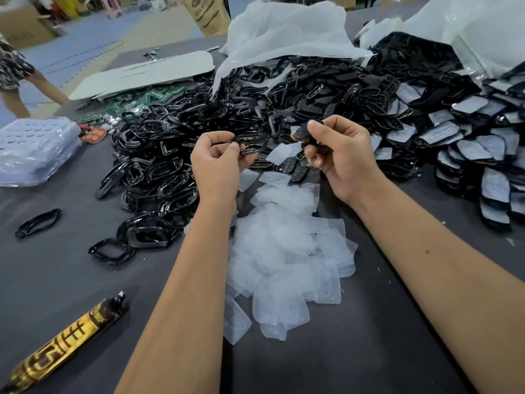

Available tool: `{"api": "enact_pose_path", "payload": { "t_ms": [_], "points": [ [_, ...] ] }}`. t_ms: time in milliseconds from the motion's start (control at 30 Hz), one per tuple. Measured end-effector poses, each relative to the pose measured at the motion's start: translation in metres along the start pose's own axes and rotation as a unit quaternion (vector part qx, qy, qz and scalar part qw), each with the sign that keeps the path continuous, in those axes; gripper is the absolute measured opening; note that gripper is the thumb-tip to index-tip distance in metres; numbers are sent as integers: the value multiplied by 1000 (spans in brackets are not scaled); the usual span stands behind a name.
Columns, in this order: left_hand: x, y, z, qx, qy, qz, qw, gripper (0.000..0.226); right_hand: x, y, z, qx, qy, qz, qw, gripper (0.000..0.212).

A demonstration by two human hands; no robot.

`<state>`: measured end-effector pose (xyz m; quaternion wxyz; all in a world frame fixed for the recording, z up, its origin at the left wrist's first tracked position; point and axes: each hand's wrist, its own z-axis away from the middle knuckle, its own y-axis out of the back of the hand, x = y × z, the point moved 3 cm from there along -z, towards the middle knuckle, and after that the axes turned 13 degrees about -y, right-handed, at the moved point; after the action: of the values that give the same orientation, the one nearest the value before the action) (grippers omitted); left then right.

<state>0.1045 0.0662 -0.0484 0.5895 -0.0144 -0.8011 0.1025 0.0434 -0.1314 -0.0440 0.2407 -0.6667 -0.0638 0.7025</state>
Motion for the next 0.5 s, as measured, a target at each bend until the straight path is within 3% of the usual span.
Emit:
{"api": "enact_pose_path", "payload": {
  "t_ms": [100, 167, 267, 333, 500],
  "points": [
    [2, -1, 0, -17, -14, -7, 1000, 24, 2, -3, 1, 19, 22, 49, 998, 20],
    [3, -4, 1, -28, -21, -15, 999, 29, 1, -7, 4, 79, 99, 162, 979, 22],
    [5, -6, 3, -44, -38, -28, 998, 32, -4, -16, 16, 178, 250, 352, 884, 19],
    [5, -7, 5, -52, -38, -36, 997, 31, -3, -21, 19, 190, 299, 396, 847, 19],
    [3, -10, 9, -70, -30, -59, 995, 31, -1, -23, 16, 146, 268, 387, 870, 29]
  ]
}}
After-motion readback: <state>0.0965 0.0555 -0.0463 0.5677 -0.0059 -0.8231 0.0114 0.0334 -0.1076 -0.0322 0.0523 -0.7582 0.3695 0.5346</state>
